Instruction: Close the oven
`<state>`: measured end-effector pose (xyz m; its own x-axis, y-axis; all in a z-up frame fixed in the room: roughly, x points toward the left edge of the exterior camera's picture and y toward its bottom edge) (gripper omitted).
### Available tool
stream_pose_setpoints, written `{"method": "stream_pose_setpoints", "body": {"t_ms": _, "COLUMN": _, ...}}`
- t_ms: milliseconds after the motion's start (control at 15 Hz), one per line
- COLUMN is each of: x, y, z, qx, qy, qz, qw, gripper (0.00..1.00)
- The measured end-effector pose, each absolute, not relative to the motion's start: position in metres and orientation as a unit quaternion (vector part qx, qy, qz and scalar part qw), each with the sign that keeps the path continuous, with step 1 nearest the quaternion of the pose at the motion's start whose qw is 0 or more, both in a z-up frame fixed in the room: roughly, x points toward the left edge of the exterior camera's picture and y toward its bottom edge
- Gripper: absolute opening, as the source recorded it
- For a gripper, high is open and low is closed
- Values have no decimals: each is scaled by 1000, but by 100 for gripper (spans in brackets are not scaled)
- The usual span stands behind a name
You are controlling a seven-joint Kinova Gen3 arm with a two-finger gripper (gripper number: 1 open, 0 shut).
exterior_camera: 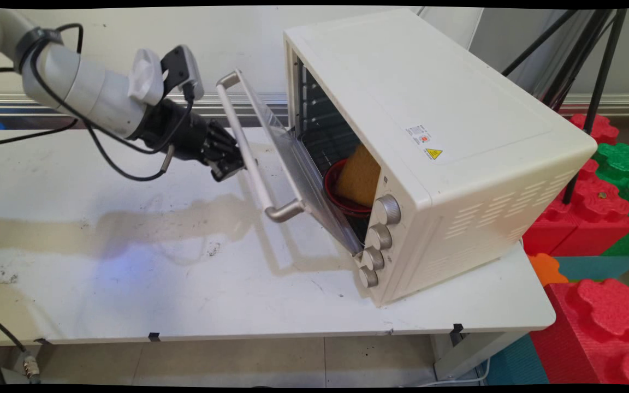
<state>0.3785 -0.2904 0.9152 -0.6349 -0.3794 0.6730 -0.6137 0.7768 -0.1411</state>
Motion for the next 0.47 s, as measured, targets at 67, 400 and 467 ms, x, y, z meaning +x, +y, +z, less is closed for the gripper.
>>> {"method": "stream_pose_setpoints", "body": {"t_ms": 67, "x": 376, "y": -293, "z": 918, "qx": 278, "qy": -885, "qz": 182, "qw": 324, "gripper": 0}}
{"method": "stream_pose_setpoints", "body": {"t_ms": 400, "x": 368, "y": -304, "z": 931, "qx": 271, "qy": -885, "qz": 183, "qw": 331, "gripper": 0}}
{"method": "stream_pose_setpoints", "body": {"t_ms": 467, "x": 367, "y": -306, "z": 932, "qx": 271, "qy": -885, "qz": 183, "qw": 331, "gripper": 0}}
